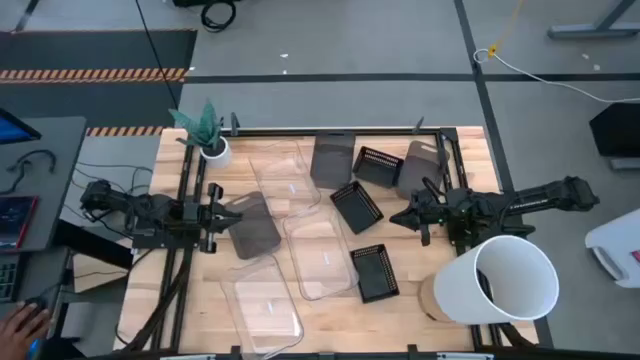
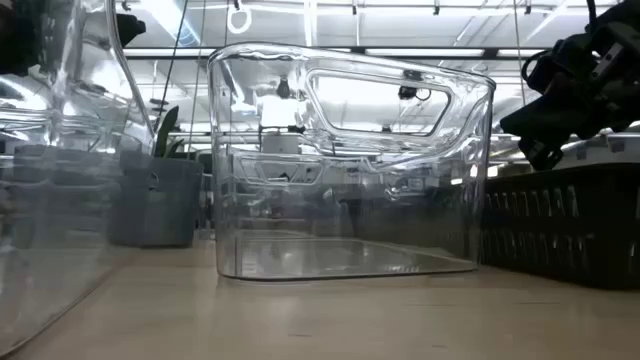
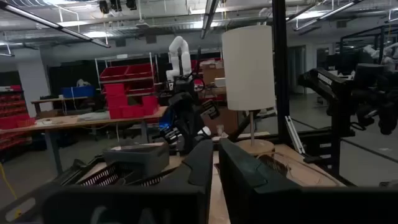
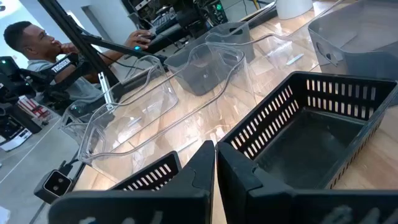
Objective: Stack baskets by color
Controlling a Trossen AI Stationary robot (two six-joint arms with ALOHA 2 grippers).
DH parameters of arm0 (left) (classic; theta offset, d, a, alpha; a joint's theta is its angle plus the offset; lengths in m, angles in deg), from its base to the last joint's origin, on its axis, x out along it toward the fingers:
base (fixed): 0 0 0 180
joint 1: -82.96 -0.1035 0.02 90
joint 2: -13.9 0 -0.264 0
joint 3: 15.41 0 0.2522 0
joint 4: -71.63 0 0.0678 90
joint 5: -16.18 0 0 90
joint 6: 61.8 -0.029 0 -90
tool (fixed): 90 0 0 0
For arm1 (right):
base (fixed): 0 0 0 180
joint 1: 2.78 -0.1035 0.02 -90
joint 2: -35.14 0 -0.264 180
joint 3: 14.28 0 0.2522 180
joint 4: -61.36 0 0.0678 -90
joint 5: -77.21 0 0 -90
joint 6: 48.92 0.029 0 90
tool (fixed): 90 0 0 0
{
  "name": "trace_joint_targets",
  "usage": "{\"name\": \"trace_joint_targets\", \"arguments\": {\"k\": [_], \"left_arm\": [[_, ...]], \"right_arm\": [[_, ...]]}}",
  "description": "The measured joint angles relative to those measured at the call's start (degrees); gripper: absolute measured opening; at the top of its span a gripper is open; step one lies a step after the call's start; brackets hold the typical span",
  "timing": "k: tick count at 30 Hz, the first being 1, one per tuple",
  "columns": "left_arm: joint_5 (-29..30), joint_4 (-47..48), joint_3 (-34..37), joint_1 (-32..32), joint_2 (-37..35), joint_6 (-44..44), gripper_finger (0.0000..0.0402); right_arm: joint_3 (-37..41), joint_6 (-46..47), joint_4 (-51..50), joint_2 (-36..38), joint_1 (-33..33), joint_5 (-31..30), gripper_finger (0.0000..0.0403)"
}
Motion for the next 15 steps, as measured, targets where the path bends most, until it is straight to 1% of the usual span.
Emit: {"name": "trace_joint_targets", "arguments": {"k": [8, 15], "left_arm": [[0.02, 0.00, 0.00, 0.02, 0.00, 0.00, 0.0026], [0.02, 0.01, 0.00, 0.01, 0.00, 0.00, 0.0032]], "right_arm": [[0.00, 0.00, 0.00, -0.02, 0.00, 0.00, 0.0023], [0.00, 0.00, 0.00, -0.01, 0.00, 0.00, 0.0023]]}}
